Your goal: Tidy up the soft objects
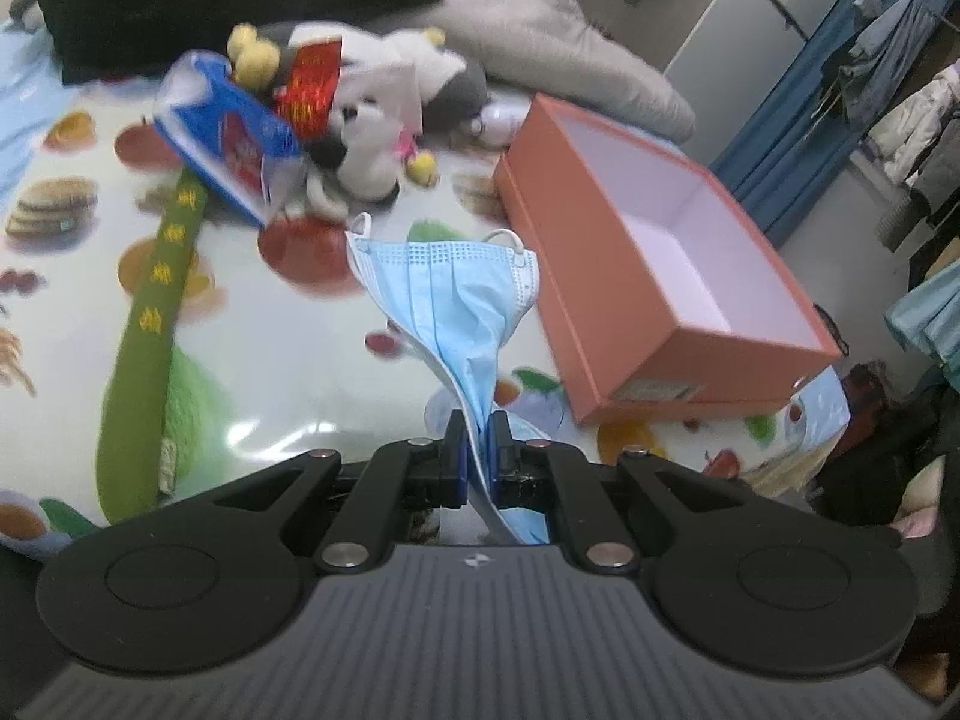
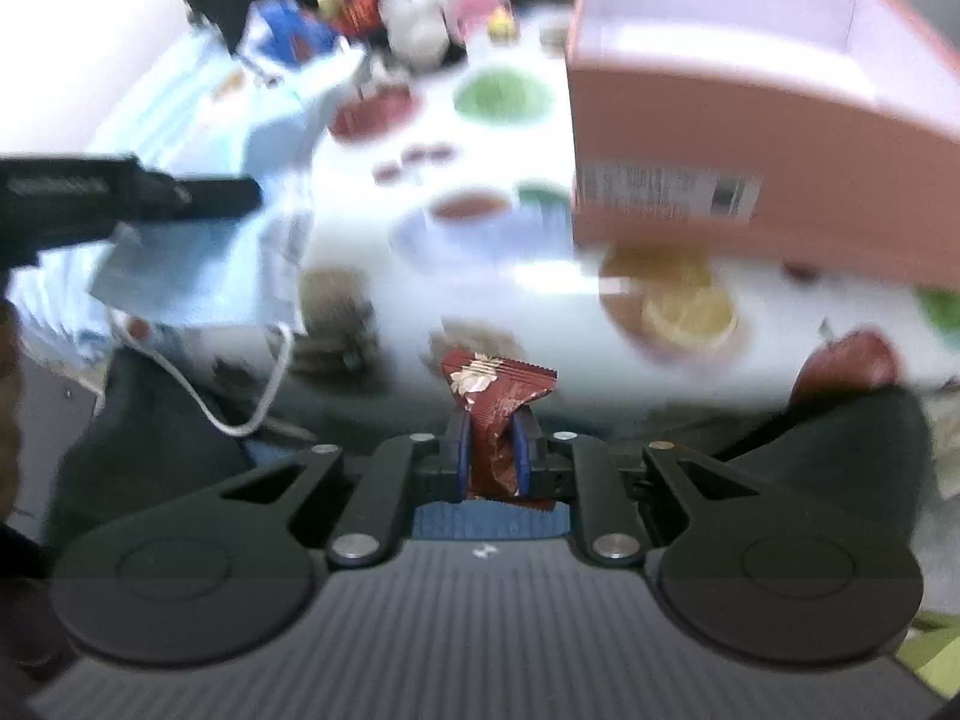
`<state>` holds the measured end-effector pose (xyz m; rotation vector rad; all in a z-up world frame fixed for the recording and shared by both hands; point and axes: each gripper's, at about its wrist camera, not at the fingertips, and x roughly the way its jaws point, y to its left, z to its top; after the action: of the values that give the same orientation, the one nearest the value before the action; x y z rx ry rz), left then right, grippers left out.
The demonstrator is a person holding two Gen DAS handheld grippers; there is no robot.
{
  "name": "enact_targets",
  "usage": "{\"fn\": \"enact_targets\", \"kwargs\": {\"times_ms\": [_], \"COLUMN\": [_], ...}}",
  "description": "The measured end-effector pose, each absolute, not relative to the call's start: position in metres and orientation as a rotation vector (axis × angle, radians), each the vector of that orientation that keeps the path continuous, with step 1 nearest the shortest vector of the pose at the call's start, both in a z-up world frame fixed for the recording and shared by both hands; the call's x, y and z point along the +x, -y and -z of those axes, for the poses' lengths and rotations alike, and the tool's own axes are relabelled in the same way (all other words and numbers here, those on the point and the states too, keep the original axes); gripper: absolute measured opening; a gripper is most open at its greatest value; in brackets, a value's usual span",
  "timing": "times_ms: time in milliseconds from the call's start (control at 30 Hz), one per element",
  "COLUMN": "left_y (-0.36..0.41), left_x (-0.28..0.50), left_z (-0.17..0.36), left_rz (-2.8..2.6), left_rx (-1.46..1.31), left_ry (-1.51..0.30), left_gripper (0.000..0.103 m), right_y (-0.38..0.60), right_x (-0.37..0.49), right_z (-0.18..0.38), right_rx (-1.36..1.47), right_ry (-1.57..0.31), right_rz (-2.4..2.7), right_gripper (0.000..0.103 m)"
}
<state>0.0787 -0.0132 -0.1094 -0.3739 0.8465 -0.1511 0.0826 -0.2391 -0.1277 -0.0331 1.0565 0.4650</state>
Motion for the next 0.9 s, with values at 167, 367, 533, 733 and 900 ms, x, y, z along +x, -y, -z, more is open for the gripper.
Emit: {"fn": "enact_targets", "kwargs": {"times_ms": [167, 367, 533, 733, 900], "left_y": [0.020, 0.037, 0.058, 0.092, 0.126], "left_x": [0.082, 0.101, 0.132, 0.190, 0.243], "left_z": [0.078, 0.039, 0.007, -0.022, -0.027], "left_rz": [0.185, 0.234, 0.306, 0.421, 0.455], "left_rx": [-0.341, -0.292, -0.248, -0.211, -0.170], "left_ry": [-0.780, -0.696, -0.639, -0.618, -0.681], "left_gripper": [0.007, 0.007, 0.007, 0.007, 0.007], "right_y": [0.240, 0.248, 0.265, 0.298, 0.329], "right_x": [0.083, 0.098, 0.121, 0.168, 0.215], "right_z": [0.085, 0.043, 0.009, -0.020, -0.011], "right_rx": [-0.012, 0.004, 0.021, 0.047, 0.091], "right_ry": [-0.918, -0.766, -0.661, -0.608, -0.669], "right_rz": [-0.479, -0.454, -0.405, -0.326, -0.239], "right_gripper": [0.018, 0.018, 0.018, 0.018, 0.018]}}
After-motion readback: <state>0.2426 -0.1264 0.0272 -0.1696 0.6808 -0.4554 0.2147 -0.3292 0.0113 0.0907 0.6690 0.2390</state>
